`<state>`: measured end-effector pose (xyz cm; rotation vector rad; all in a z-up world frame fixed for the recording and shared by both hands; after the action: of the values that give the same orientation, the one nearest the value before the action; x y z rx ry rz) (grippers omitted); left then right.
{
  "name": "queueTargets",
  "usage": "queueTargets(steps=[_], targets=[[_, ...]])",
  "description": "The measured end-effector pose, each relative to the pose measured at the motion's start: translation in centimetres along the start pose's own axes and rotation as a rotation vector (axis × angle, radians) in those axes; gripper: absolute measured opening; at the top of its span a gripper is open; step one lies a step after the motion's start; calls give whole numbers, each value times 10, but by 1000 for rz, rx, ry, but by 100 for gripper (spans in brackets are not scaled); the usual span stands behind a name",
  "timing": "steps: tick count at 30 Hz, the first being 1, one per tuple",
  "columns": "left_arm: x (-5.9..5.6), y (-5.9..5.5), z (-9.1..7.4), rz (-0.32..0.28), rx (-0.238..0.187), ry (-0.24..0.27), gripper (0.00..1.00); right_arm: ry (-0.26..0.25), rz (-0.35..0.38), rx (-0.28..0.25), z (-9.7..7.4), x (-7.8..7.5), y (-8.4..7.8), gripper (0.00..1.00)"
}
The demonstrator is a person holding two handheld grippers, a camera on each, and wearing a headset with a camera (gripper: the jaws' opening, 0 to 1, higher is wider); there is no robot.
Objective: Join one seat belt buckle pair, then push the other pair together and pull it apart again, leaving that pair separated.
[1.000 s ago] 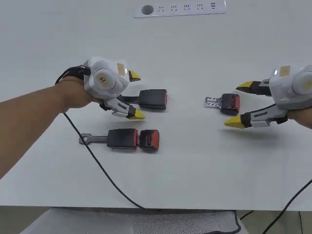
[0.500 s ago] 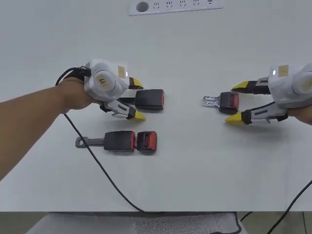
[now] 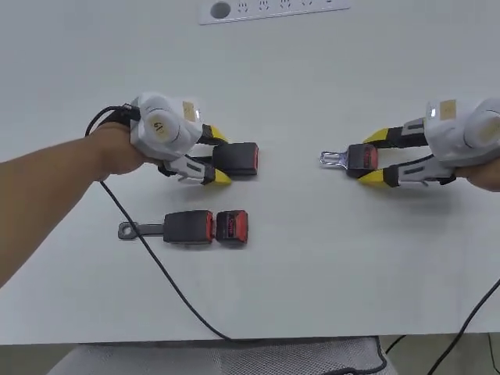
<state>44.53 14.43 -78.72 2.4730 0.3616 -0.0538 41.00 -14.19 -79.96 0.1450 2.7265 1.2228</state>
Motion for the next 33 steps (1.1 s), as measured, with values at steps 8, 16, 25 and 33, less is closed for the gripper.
queueTargets(steps=[8, 16, 25, 33], targets=[[0, -2, 0, 5, -16, -15, 35, -7, 23, -42, -1, 0, -1, 36], [1, -4, 1, -13, -33, -23, 35, -13, 28, -59, -1, 2, 0, 36], [1, -5, 1, -45, -50, -31, 35, -8, 29, -80, 9, 5, 8, 36], [1, -5, 1, -54, -58, -31, 35, -7, 39, -92, 24, 6, 21, 35]])
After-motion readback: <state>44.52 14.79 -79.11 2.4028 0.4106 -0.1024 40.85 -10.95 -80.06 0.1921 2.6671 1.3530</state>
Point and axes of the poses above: the centre of the closed fingertips' face, and the gripper's own axes: z roughly forward along the fingers, x roughly to its left, y roughly out of its top, the point moved 7 cm from there along -z, roughly backward along the fingers, and after that the axes turned 11 degrees about -z, right-handed, at the moved point
